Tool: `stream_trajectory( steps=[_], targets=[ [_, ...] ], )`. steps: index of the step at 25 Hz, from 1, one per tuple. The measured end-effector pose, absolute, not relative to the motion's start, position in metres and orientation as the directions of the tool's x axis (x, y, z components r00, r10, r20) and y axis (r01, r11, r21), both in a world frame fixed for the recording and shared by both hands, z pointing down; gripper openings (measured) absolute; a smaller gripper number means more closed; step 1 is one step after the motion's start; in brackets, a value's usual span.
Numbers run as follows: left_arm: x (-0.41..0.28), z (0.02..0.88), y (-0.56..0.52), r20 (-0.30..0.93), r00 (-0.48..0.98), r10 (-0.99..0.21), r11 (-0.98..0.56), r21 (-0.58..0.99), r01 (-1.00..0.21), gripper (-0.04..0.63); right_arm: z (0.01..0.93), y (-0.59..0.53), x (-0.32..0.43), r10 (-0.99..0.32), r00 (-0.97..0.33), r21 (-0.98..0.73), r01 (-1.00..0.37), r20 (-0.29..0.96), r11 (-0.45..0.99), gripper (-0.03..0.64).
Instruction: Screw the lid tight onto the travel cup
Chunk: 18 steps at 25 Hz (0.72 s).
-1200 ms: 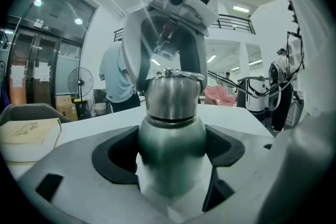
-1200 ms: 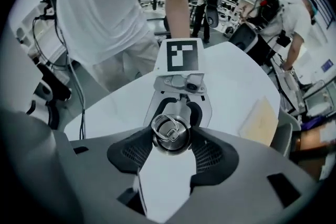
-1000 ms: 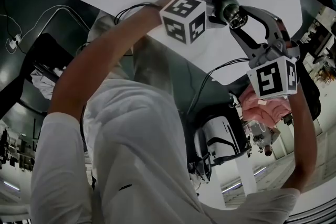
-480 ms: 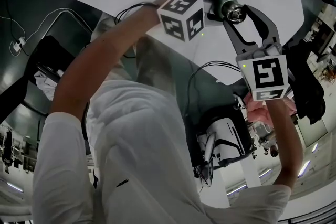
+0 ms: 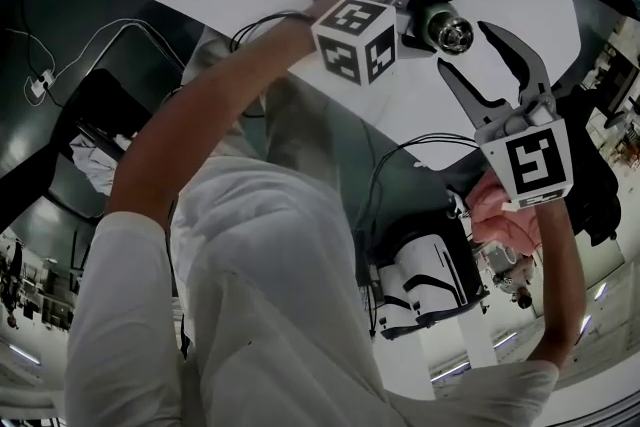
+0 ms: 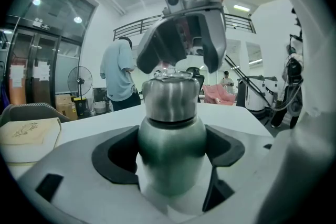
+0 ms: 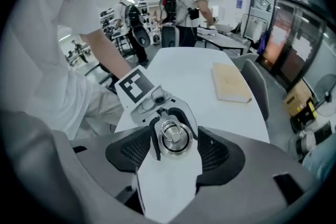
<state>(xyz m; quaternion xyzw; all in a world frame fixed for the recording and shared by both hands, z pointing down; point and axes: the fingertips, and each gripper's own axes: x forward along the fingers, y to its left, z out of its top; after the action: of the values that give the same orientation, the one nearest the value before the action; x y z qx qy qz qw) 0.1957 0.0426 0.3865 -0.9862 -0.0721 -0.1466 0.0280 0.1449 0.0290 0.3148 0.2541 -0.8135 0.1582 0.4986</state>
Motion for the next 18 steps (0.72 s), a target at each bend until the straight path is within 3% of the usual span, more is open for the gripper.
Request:
stream_trajectory(
  steps=[4,8,15,18],
  targets=[
    [0.197,0.386,0.043,0.293,0.947,0.134,-0.988,-0.035,0.151,0.371,0.315,0.035,0.154,-0.100,-0.332,0.011,-0.259,0.938,0.966,0.250],
    [0.197,0.387,0.042,0.291,0.947,0.134,-0.988,-0.034,0.151,0.371,0.323,0.037,0.156,0.036,-0.265,-0.020,0.062,0.964,0.998,0.250],
    [0.198,0.386,0.041,0.283,0.949,0.136,-0.988,-0.034,0.152,0.371,0.341,0.041,0.150,0.165,-0.181,-0.089,0.366,0.970,0.926,0.250],
    [0.196,0.386,0.041,0.283,0.950,0.134,-0.988,-0.036,0.150,0.371,0.344,0.043,0.149,0.184,-0.182,-0.105,0.375,0.966,0.921,0.225]
  ],
)
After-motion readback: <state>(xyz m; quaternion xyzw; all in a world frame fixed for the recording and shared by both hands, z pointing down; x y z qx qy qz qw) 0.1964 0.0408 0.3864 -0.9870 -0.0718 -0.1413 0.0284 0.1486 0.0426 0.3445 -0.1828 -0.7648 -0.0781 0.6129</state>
